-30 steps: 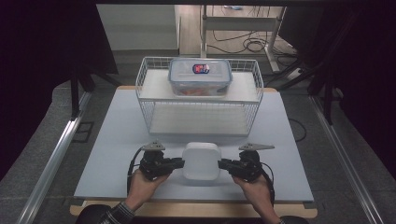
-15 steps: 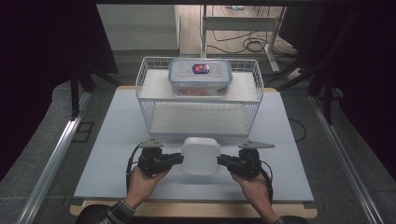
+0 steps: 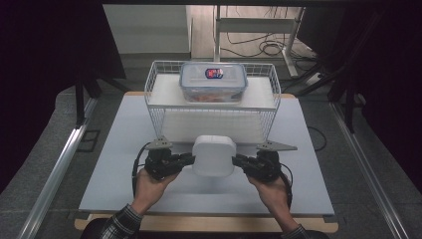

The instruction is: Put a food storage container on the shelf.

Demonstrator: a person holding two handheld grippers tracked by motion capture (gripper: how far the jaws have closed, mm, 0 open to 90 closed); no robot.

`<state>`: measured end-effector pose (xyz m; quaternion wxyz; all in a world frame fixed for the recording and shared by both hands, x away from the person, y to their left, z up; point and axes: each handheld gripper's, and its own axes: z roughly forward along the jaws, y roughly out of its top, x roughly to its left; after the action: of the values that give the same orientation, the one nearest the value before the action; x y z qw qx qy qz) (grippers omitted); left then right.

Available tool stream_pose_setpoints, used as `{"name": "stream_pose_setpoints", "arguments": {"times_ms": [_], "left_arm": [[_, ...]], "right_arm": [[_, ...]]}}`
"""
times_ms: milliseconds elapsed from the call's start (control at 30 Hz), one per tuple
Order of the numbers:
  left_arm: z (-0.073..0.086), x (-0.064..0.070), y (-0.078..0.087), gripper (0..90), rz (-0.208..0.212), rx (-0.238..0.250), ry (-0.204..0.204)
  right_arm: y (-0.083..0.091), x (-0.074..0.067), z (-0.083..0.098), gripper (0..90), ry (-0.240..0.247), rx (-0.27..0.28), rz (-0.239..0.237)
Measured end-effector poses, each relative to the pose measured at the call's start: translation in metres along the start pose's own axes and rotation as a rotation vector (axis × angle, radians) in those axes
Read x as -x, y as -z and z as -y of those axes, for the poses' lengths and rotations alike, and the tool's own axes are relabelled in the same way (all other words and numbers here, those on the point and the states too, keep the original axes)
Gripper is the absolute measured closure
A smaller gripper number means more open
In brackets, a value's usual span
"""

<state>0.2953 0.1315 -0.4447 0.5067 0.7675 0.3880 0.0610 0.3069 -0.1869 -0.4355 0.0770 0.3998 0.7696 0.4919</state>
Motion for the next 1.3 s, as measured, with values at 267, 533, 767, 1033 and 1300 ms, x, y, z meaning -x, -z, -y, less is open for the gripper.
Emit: {"name": "stream_pose_setpoints", "arguments": {"times_ms": [267,533,767,1033,1300], "left_arm": [[-0.017,-0.001,0.008,79.8,-0.017,0.017,-0.018],[-0.037,-0.002,0.014,79.7,-0.030,0.038,-0.034],[-0.055,-0.001,0.021,79.7,-0.040,0.062,-0.044],[-0.077,-0.001,0.031,79.7,-0.051,0.090,-0.062],[-0.101,0.000,0.043,79.8,-0.057,0.123,-0.068]], "right_arm": [[0.002,-0.001,-0.019,78.2,0.017,0.028,-0.003],[0.003,-0.001,-0.038,78.2,0.029,0.048,0.003],[0.007,-0.001,-0.057,78.1,0.027,0.071,-0.004],[0.010,-0.001,-0.080,77.9,0.033,0.095,-0.008],[0.016,-0.006,-0.107,77.7,0.056,0.122,-0.007]]}}
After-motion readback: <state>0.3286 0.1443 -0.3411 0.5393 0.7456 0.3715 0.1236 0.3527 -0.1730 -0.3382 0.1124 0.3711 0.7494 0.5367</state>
